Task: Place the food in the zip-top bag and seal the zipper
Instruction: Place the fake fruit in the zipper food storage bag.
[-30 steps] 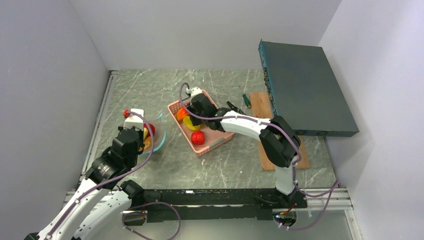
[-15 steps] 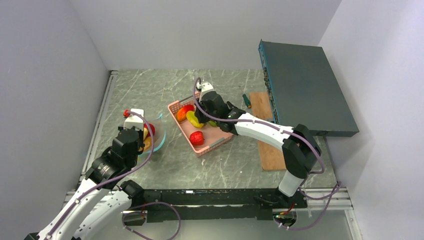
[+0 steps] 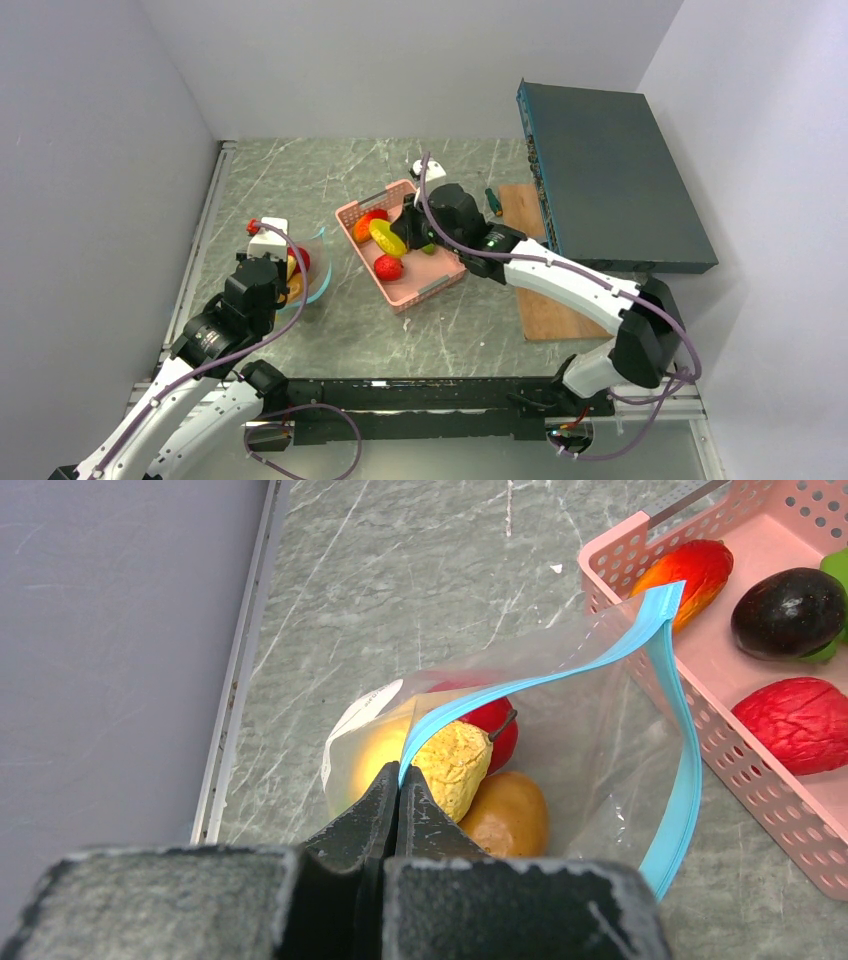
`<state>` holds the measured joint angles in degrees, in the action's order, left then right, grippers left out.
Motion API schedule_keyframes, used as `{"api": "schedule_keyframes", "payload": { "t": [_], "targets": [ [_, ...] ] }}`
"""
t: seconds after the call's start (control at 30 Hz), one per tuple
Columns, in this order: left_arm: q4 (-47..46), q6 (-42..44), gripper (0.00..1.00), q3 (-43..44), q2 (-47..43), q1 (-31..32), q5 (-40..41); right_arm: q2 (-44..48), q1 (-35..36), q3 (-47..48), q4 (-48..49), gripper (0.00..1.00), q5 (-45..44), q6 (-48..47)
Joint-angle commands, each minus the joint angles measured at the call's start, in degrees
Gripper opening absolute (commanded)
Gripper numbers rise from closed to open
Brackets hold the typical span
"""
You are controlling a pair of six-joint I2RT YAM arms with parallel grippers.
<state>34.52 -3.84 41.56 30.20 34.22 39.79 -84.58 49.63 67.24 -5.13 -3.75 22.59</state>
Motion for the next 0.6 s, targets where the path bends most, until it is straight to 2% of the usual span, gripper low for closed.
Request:
{"api": "schedule_keyframes", "payload": {
  "t": [0.0,0.23,0.57],
  "targets": [
    [-1.9,0.1,0.0,0.3,-0.5,0.0,-0.2,3.6,2.2,0.1,2.0,0.0,6.0,3.2],
    [-1.6,0.0,0.0,0.5,-0.4,0.1,-0.1,0.2,8.8,2.8,7.9,0.0,10.2,10.4],
    [-1.4,-0.2,0.0,0.5,-1.0,0.0,0.3,-10.0,11.7,9.4,13.6,0.0,9.2,20.6]
  ]
}}
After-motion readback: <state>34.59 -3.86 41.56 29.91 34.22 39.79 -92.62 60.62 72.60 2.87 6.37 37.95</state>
